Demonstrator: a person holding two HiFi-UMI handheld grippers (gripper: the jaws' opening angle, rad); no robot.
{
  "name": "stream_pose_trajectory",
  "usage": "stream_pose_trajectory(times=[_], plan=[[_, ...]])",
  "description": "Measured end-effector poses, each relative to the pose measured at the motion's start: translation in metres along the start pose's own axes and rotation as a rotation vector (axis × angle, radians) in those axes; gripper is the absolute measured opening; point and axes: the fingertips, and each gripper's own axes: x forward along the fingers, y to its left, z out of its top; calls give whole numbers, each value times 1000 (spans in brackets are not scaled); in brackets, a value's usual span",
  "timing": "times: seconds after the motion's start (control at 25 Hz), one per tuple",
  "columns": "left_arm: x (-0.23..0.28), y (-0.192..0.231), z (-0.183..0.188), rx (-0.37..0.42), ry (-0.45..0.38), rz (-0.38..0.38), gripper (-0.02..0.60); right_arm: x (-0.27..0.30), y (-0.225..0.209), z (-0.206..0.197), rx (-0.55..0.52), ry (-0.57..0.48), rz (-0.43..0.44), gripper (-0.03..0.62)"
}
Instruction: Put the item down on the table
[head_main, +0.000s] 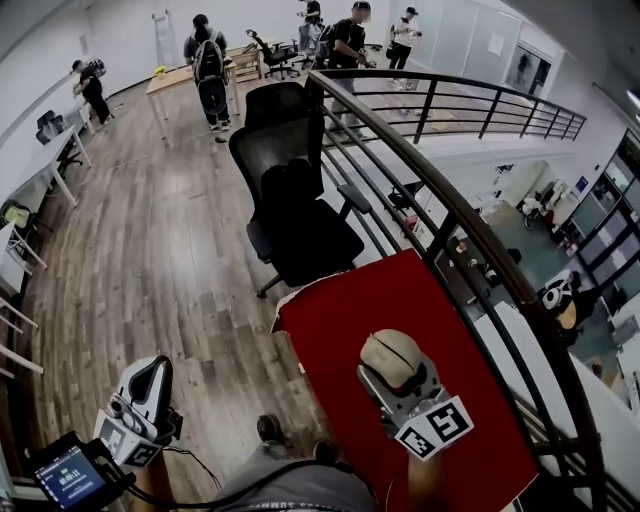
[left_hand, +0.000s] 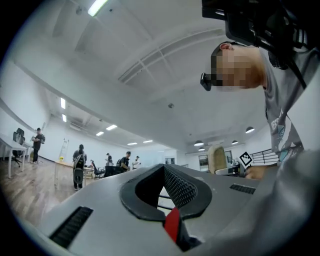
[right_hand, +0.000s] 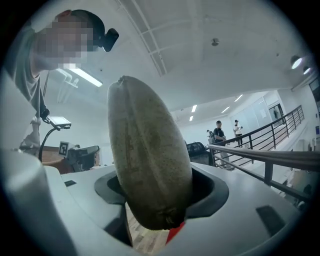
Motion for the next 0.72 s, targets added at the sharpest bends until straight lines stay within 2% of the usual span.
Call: stream_pose_trajectory(times=[0.08, 0.24, 0.4, 0.48, 0.72], plan=[[11, 18, 5, 9, -40, -58, 2, 13, 0, 8, -14, 0, -36, 281], [7, 60, -4, -8, -82, -104, 2, 39, 3, 31, -36, -13, -91, 282], [18, 95, 0, -42, -97, -134, 2, 69, 11, 39, -46, -25, -135, 281], [11, 116, -12, -56, -98, -138, 2, 80, 18, 40, -49, -24, -154, 281], [31, 134, -9, -150, -152, -250, 2, 103, 17, 41, -71, -25, -231, 282]])
